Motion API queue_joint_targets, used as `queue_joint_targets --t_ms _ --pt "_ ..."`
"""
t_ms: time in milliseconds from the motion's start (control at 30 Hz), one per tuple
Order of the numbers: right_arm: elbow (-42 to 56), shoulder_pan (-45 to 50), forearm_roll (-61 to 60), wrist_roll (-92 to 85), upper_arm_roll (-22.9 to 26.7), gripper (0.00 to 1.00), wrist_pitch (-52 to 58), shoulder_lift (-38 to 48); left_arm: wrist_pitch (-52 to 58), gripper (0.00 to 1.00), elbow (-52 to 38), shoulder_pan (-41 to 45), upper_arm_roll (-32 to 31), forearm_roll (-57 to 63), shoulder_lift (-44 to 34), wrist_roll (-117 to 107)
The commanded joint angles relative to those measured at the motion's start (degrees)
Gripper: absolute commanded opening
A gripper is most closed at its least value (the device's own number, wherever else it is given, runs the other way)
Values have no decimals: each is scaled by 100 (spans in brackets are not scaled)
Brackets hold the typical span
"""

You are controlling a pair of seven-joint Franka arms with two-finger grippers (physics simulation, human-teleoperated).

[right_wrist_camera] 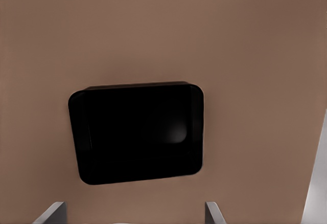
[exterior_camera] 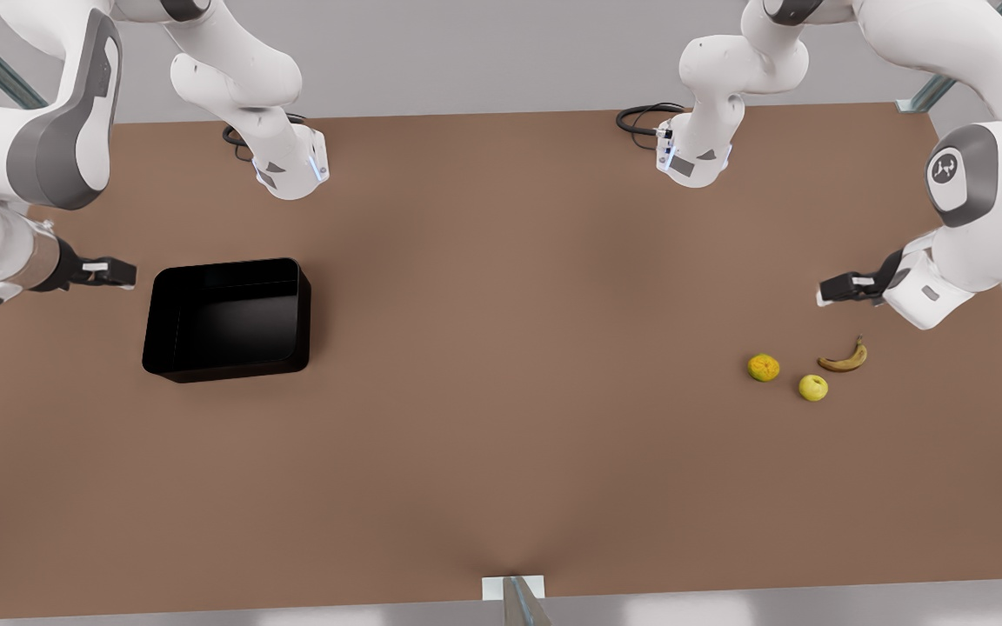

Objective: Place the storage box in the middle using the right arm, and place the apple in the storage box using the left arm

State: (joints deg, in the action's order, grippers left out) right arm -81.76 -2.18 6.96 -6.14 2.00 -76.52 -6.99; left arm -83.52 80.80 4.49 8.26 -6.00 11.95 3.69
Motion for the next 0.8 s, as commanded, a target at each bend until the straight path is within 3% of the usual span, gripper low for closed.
queue_joint_targets --t_ms 0,100,167,367,567,767 --pt "2 -1 -1 -300 2 100 -267 5 -227 100 -3 0 0 2 -9 246" --pt "20 8 113 -318 81 100 -144 -592 -191 100 -3 0 9 2 -9 246" --pt "-217 -27 306 -397 502 100 -327 -944 -191 100 -3 0 9 2 -9 246" --pt "-2573 -406 61 -1408 1232 100 -3211 -557 11 100 -3 0 79 11 9 238" --pt "-4102 -397 -89 -1416 1435 100 -5382 -751 55 100 6 0 88 11 35 238" --pt "-4269 -441 -89 -1416 1558 100 -5532 -1225 63 100 6 0 97 11 62 238"
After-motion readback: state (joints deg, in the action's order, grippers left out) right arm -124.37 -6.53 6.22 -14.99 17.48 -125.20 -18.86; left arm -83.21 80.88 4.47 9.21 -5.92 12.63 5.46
